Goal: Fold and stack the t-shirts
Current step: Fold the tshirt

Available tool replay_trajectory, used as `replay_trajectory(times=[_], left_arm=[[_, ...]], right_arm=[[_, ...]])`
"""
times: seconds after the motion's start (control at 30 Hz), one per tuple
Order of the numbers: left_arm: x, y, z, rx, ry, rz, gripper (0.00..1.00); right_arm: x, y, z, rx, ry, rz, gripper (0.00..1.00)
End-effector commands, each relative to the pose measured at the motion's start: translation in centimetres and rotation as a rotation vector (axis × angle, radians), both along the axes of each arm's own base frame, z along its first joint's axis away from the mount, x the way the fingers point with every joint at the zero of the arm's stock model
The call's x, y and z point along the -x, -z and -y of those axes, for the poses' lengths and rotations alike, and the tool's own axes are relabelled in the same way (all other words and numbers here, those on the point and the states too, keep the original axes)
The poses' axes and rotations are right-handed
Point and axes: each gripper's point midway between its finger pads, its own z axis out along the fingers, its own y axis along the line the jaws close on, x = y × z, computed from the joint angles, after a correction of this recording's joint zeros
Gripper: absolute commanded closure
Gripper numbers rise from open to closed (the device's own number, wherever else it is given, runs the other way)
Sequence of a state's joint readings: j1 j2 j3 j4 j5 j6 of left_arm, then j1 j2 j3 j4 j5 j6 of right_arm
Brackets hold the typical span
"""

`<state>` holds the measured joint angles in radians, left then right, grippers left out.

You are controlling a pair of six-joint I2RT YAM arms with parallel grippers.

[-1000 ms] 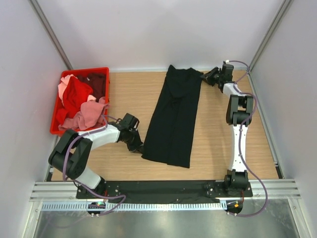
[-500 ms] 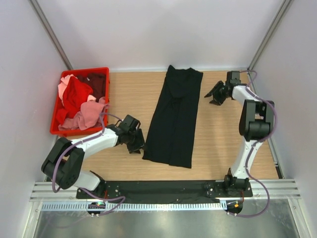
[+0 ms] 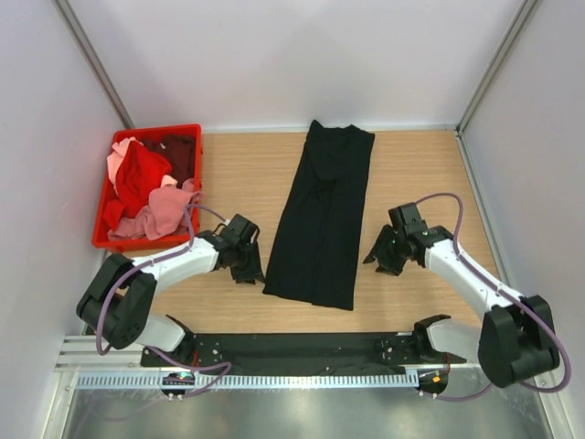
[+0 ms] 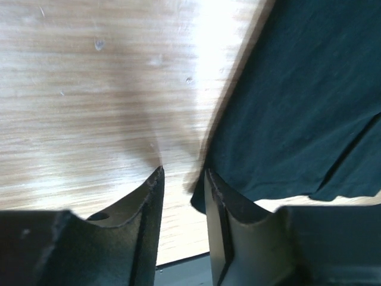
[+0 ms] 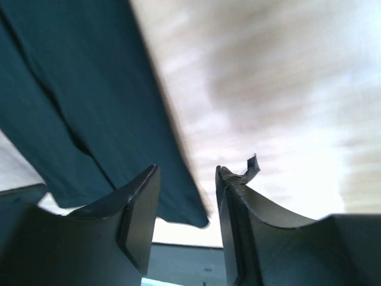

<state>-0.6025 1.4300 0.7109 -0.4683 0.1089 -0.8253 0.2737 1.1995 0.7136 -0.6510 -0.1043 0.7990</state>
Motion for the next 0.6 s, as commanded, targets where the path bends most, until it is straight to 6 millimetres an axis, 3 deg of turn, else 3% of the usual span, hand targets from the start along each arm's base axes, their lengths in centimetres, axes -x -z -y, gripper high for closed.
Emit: replay_trajectory(times=[0.0,0.17,0.27,0.43,0.57], left_arm=[[0.5,0.0,0.3,0.015,0.043,0.01,0.68],[0.7,0.2,0.4,0.011,0.054,0.001,0.81],[0.7,0.3,-0.2,-0.018,0.047,0.008,0.82],[0.0,-1.9,1.1,0.028,0.073,0.066,0.61],[0.6,-2.1,2.7,0.065,0.138,0.044,0.57]], right_arm=[[2.1,0.3,-0.5,-0.007,0.056,-0.008,0.52],[4.3,1.5,-1.2,0.021,0.026,-0.048,0.53],[5.6,2.2,-1.9,0.022,0.013,-0.058,0.52],[6.9,3.6,-3.2,-0.009,0.022,-0.062,0.52],[7.6,4.3,-3.6,0.048,-0.009,-0.054,0.52]])
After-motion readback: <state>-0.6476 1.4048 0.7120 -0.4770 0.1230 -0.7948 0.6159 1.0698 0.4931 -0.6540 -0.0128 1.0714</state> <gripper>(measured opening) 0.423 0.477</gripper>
